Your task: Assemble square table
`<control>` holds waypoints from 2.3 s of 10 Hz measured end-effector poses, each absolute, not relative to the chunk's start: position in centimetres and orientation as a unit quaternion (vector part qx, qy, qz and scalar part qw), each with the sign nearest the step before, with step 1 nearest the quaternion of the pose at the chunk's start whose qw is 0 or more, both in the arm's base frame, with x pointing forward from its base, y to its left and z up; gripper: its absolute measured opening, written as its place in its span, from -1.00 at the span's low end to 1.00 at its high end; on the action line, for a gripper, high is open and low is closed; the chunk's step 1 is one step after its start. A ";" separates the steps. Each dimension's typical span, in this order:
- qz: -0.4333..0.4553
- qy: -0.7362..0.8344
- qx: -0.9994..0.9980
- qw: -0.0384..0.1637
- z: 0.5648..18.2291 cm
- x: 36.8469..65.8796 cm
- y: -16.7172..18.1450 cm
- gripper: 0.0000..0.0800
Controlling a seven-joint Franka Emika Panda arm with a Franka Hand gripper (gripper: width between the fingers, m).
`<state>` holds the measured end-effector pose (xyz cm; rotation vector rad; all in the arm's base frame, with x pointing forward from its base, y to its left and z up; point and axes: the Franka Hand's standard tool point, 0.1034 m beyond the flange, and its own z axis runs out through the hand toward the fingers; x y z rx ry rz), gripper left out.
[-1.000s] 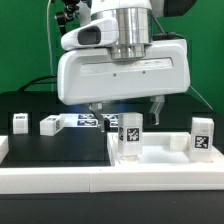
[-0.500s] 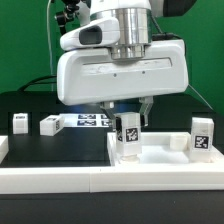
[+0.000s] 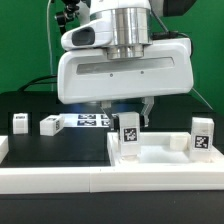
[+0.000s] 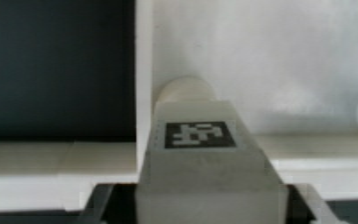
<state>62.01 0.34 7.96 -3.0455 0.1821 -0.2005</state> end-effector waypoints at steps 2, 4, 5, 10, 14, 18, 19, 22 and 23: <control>-0.060 0.164 -0.984 0.046 7.9 61.9 0.4 -0.27; -0.055 0.271 -0.959 0.054 7.9 61.9 0.4 -0.27; -0.054 0.296 -0.952 0.056 7.8 61.9 0.3 -0.27; -0.036 0.472 -0.877 0.084 7.8 61.9 0.1 -0.27; -0.026 0.569 -0.817 0.094 7.8 61.8 0.1 -0.27; -0.027 0.591 -0.800 0.098 7.7 61.8 0.2 -0.27; -0.025 0.574 -0.813 0.095 7.7 61.7 0.3 0.18; -0.019 0.478 -0.875 0.081 7.7 61.6 1.3 0.59; -0.023 0.430 -0.899 0.078 7.8 61.7 1.3 0.62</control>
Offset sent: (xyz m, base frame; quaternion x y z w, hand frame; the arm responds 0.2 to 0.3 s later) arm -0.0010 0.0104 -0.0053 0.0058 -0.0162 0.2619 0.9649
